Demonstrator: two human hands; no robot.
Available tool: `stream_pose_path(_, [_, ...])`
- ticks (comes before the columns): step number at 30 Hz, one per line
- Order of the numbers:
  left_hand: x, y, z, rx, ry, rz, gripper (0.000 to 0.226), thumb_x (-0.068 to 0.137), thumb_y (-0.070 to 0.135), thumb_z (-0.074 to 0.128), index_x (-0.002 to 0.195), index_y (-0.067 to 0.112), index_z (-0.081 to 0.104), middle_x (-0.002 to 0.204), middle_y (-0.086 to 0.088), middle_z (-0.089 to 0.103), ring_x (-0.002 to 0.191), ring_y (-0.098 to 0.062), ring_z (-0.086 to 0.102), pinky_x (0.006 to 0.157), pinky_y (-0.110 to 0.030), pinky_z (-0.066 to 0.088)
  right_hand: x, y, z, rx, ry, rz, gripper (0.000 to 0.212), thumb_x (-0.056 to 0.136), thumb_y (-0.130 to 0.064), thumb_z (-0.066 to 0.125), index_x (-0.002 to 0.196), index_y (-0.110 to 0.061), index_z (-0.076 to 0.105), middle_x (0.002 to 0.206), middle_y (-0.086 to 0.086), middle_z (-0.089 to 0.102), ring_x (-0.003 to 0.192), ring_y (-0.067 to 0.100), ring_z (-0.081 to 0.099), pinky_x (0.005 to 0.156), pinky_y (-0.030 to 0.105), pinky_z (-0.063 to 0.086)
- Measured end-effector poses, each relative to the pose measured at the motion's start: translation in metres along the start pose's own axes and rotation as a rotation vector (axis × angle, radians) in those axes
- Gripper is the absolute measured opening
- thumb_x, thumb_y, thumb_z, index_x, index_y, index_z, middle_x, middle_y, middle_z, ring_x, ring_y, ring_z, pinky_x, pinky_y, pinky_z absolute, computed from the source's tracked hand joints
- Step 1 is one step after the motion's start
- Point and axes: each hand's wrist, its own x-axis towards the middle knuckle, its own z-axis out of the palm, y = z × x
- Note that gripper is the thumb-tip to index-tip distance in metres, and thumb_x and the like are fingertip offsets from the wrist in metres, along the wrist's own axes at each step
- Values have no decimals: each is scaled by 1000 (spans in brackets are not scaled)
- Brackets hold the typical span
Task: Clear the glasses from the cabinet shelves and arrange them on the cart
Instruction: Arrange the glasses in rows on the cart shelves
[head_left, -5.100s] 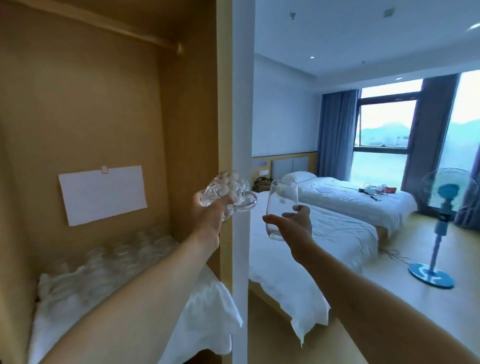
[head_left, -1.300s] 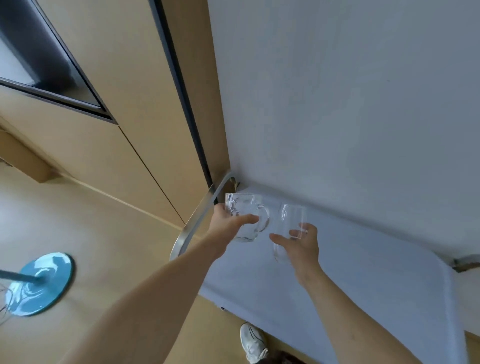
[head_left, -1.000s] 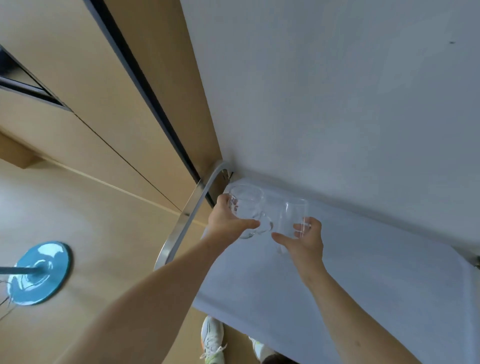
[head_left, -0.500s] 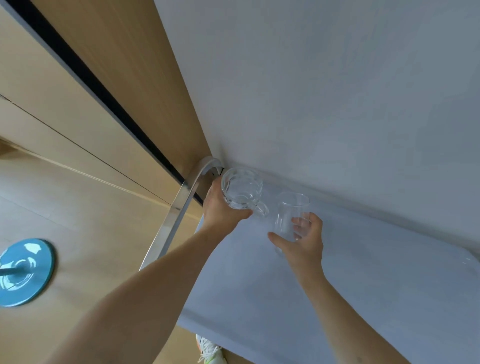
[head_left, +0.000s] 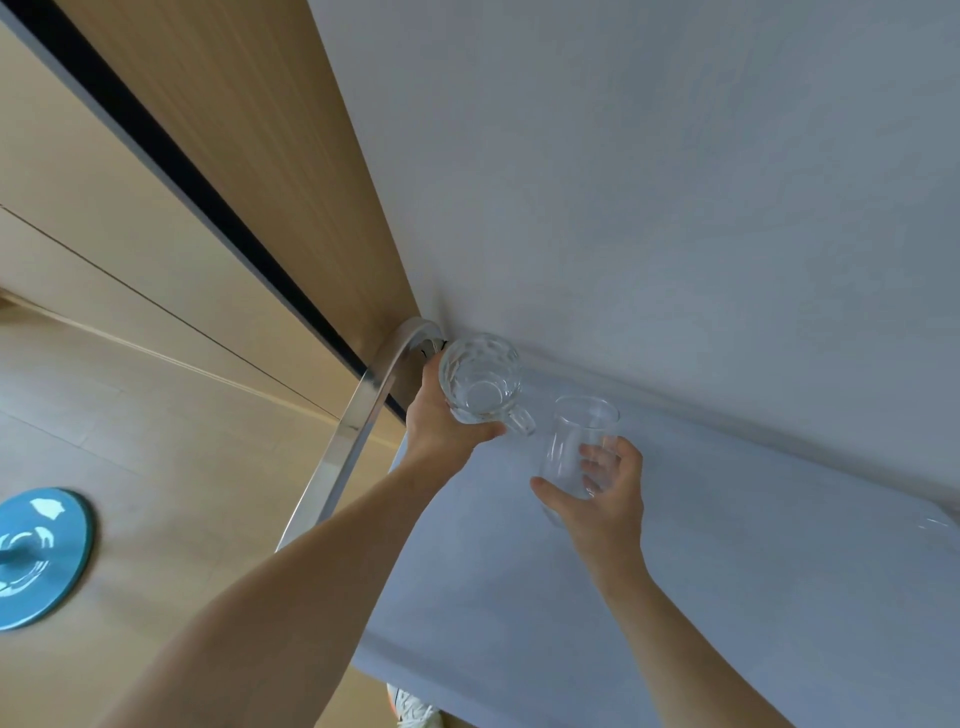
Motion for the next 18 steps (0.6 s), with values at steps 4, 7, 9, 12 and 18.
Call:
stream_pose_path(4, [-5,0,-3,42,37,-15,101,59,24,96,140,39,37,113,21,61,109,-10,59,88,-27,48,-5,-1,1,-5,-14,-11,89,57,-22,99,126,-33,44,119,-12,62,110,6,61,95,26,46])
stream_pose_path(7, [-15,-5,-9,78,44,-9,100,60,23,96,138,42,36,117,24,57,113,-9,56,82,-21,47,-12,-4,3,-6,-32,-23,88,57,-23,98,126,-35,43,120,-12,61,111,12,61,97,30,48])
stream_pose_path(9, [-24,-10,-12,119,40,-5,102,63,27,95,145,38,34,137,16,52,128,-13,49,98,-33,49,-18,-5,4,-1,-42,-36,88,58,-24,98,125,-36,43,121,-12,61,113,13,61,97,30,48])
stream_pose_path(12, [-42,-16,-17,200,24,-13,104,70,35,91,153,33,29,153,8,40,142,-16,37,113,-43,40,-31,-8,5,10,-51,-48,90,58,-27,98,127,-38,42,122,-11,61,113,13,61,95,26,47])
stream_pose_path(18, [-85,-17,-33,221,0,17,91,78,39,84,153,30,32,156,5,37,142,-19,36,112,-45,41,-69,-13,5,43,-26,-102,92,58,-31,98,130,-38,41,123,-11,59,113,12,60,91,22,46])
